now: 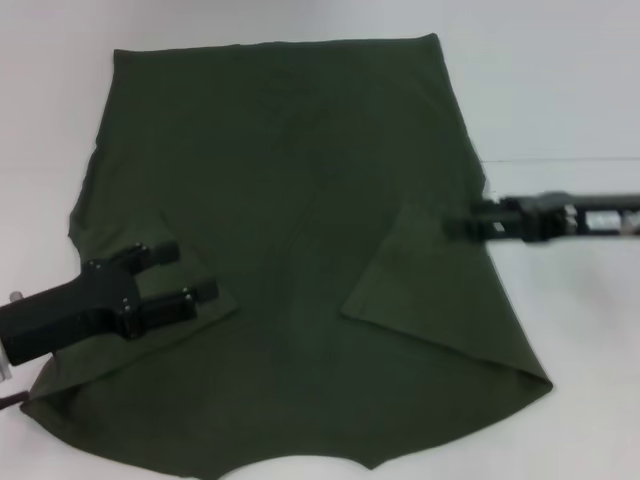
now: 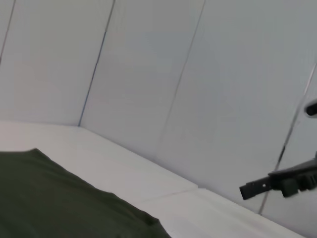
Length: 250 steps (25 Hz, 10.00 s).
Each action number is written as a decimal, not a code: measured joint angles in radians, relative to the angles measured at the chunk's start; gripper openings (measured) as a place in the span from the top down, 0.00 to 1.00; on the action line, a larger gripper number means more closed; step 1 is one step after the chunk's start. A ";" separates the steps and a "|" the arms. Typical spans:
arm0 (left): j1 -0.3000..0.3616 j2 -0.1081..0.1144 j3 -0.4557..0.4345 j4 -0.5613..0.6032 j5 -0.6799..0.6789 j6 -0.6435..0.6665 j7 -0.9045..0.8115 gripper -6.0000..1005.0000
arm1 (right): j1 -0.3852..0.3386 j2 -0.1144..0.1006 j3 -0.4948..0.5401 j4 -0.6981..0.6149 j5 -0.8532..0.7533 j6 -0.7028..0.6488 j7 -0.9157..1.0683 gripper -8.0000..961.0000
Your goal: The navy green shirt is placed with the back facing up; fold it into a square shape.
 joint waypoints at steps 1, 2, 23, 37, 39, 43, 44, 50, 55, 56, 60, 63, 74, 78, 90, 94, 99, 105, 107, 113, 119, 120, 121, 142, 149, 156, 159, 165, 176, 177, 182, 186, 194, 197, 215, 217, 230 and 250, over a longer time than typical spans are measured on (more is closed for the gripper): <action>0.001 0.000 0.002 0.004 0.004 0.007 -0.008 0.06 | -0.019 0.003 0.000 0.001 0.003 -0.001 -0.057 0.08; 0.001 0.000 0.003 0.007 0.009 0.014 -0.013 0.06 | -0.035 0.008 -0.002 0.003 0.003 -0.003 -0.115 0.07; -0.055 0.103 -0.050 0.202 0.144 0.023 -0.942 0.07 | -0.093 0.043 -0.003 0.015 -0.007 -0.013 -0.342 0.02; 0.044 0.100 -0.228 0.218 0.390 -0.025 -1.126 0.07 | -0.082 0.000 -0.005 0.016 -0.032 -0.036 -0.325 0.02; 0.055 0.096 -0.232 0.215 0.405 -0.040 -1.128 0.07 | -0.080 -0.001 -0.008 0.016 -0.032 -0.037 -0.325 0.02; 0.070 0.089 -0.236 0.206 0.418 -0.051 -1.128 0.07 | -0.077 -0.002 -0.011 0.017 -0.038 -0.043 -0.326 0.02; 0.074 0.087 -0.236 0.205 0.424 -0.055 -1.128 0.07 | -0.076 -0.002 -0.011 0.018 -0.040 -0.043 -0.326 0.02; 0.089 0.081 -0.237 0.194 0.431 -0.062 -1.125 0.07 | -0.074 -0.002 -0.012 0.024 -0.043 -0.046 -0.329 0.02; 0.092 0.077 -0.232 0.182 0.435 -0.068 -1.123 0.07 | -0.074 -0.002 -0.012 0.025 -0.043 -0.046 -0.331 0.02; 0.092 0.077 -0.231 0.178 0.440 -0.071 -1.125 0.07 | -0.074 -0.002 -0.012 0.025 -0.043 -0.046 -0.331 0.02; 0.092 0.077 -0.232 0.170 0.461 -0.085 -1.128 0.07 | -0.074 -0.002 -0.012 0.026 -0.043 -0.045 -0.332 0.02; 0.092 0.077 -0.240 0.170 0.462 -0.086 -1.128 0.07 | -0.075 -0.002 -0.012 0.027 -0.043 -0.043 -0.333 0.02; 0.082 0.080 -0.237 0.109 0.463 -0.102 -1.144 0.07 | -0.072 -0.002 -0.012 0.038 -0.043 -0.036 -0.338 0.02; 0.079 0.080 -0.231 0.090 0.463 -0.125 -1.154 0.07 | -0.072 -0.002 -0.012 0.038 -0.043 -0.036 -0.338 0.02; 0.053 0.085 -0.227 0.047 0.457 -0.172 -1.159 0.07 | -0.077 0.001 -0.012 0.038 -0.042 -0.034 -0.336 0.02; 0.048 0.089 -0.226 0.039 0.461 -0.174 -1.162 0.07 | -0.079 0.001 -0.009 0.038 -0.043 -0.035 -0.332 0.02; 0.051 0.089 -0.226 0.038 0.462 -0.173 -1.165 0.07 | -0.081 0.001 -0.006 0.038 -0.042 -0.037 -0.331 0.02; 0.054 0.088 -0.226 0.040 0.462 -0.169 -1.166 0.16 | -0.083 0.004 -0.004 0.038 -0.042 -0.042 -0.330 0.02; 0.055 0.088 -0.226 0.039 0.462 -0.169 -1.166 0.19 | -0.083 0.005 -0.004 0.038 -0.042 -0.043 -0.329 0.02; 0.055 0.087 -0.228 0.039 0.462 -0.174 -1.166 0.34 | -0.083 0.006 -0.006 0.038 -0.043 -0.043 -0.329 0.02; 0.055 0.087 -0.229 0.038 0.457 -0.176 -1.166 0.55 | -0.083 0.008 -0.007 0.038 -0.043 -0.043 -0.332 0.02; 0.054 0.087 -0.230 0.038 0.456 -0.177 -1.166 0.58 | -0.083 0.008 -0.007 0.038 -0.042 -0.042 -0.332 0.02; 0.054 0.087 -0.230 0.038 0.456 -0.178 -1.166 0.61 | -0.083 0.008 -0.007 0.038 -0.043 -0.041 -0.333 0.02; 0.046 0.086 -0.226 0.037 0.455 -0.205 -1.178 0.98 | -0.064 -0.008 -0.003 0.028 -0.043 -0.032 -0.170 0.02; 0.041 0.087 -0.231 0.035 0.433 -0.221 -1.135 0.98 | 0.004 -0.055 -0.011 0.039 -0.125 -0.010 0.211 0.02; 0.041 0.089 -0.235 0.031 0.414 -0.236 -1.130 0.98 | 0.054 -0.093 -0.011 0.040 -0.275 -0.012 0.561 0.02; 0.041 0.090 -0.235 0.030 0.402 -0.241 -1.131 0.98 | 0.054 -0.107 -0.011 0.041 -0.304 -0.033 0.670 0.02; 0.037 0.090 -0.235 0.027 0.399 -0.252 -1.132 0.98 | 0.041 -0.119 -0.007 0.056 -0.363 -0.051 0.789 0.02; 0.030 0.087 -0.229 0.008 0.399 -0.287 -1.119 0.98 | 0.036 -0.112 -0.012 0.151 -0.416 0.004 0.791 0.02; 0.030 0.087 -0.228 0.007 0.399 -0.287 -1.119 0.98 | 0.036 -0.110 -0.012 0.152 -0.417 0.004 0.788 0.02; 0.026 0.085 -0.227 -0.003 0.399 -0.296 -1.111 0.98 | 0.035 -0.103 -0.012 0.156 -0.429 0.025 0.778 0.02; 0.023 0.085 -0.228 -0.003 0.399 -0.298 -1.110 0.98 | 0.038 -0.092 -0.012 0.157 -0.444 0.044 0.771 0.02; 0.018 0.085 -0.231 -0.003 0.399 -0.297 -1.113 0.98 | 0.046 -0.081 -0.012 0.157 -0.446 0.060 0.762 0.02; 0.016 0.084 -0.233 -0.004 0.399 -0.297 -1.113 0.98 | 0.048 -0.079 -0.015 0.157 -0.446 0.067 0.762 0.02; 0.011 0.085 -0.232 -0.014 0.388 -0.296 -1.115 0.98 | 0.073 -0.057 -0.064 0.173 -0.446 0.106 0.753 0.02; 0.010 0.085 -0.231 -0.015 0.387 -0.296 -1.114 0.98 | 0.073 -0.055 -0.065 0.173 -0.446 0.108 0.752 0.02; 0.006 0.085 -0.234 -0.016 0.384 -0.297 -1.110 0.98 | 0.082 -0.041 -0.078 0.173 -0.446 0.117 0.745 0.02; 0.004 0.082 -0.235 -0.023 0.374 -0.311 -1.109 0.98 | 0.089 -0.048 -0.065 0.169 -0.443 0.108 0.741 0.02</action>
